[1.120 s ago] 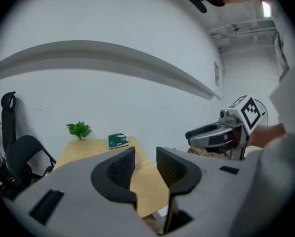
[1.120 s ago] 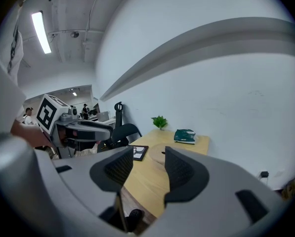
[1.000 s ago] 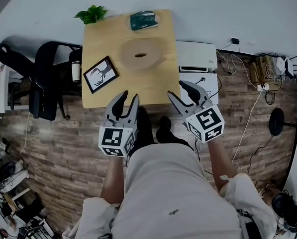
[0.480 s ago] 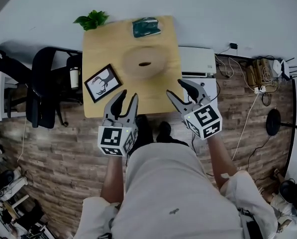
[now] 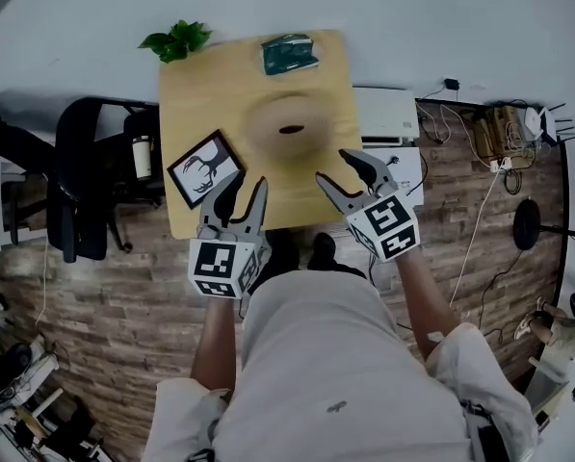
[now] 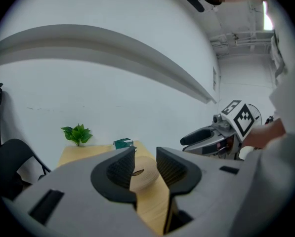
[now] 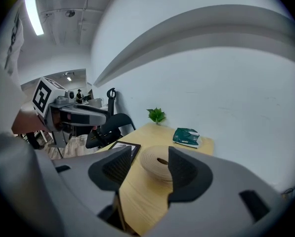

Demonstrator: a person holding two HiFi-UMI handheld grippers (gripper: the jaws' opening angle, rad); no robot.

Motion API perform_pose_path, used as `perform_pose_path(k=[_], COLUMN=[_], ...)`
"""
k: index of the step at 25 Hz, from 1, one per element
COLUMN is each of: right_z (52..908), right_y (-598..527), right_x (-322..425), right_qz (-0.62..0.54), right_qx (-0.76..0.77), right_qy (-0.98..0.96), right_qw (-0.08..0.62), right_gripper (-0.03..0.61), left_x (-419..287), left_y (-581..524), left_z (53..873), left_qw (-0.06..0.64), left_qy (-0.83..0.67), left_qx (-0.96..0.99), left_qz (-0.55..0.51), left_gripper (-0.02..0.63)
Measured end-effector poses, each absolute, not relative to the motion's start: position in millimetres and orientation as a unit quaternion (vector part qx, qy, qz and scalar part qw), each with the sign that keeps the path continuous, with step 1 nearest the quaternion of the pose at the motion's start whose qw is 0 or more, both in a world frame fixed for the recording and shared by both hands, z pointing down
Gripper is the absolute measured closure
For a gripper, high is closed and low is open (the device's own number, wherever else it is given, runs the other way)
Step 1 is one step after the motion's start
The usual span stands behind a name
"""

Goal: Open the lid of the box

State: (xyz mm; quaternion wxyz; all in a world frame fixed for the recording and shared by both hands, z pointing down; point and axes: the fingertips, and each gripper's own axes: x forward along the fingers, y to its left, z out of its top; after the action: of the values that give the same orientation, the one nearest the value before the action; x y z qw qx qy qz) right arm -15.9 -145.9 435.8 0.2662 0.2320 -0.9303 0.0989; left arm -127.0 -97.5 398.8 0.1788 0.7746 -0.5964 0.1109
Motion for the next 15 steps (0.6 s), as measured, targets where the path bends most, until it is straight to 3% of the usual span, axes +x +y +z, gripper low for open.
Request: perform_pose_path(k=[15], right_z=[473.7], right_y=[-148.7], right_x=[-76.9], right_qz=[0.06], right_qx=[0.238], right_qy=[-0.91], right_qw=[0.334], right_gripper=[0.354], left_x=[-166.0], left_y=[-114.4], left_z=[424.7], left_qw=[0.201], left_qy=[-0.543], left_qx=[0.806], left_qz=[0.122], left_gripper=[0.497])
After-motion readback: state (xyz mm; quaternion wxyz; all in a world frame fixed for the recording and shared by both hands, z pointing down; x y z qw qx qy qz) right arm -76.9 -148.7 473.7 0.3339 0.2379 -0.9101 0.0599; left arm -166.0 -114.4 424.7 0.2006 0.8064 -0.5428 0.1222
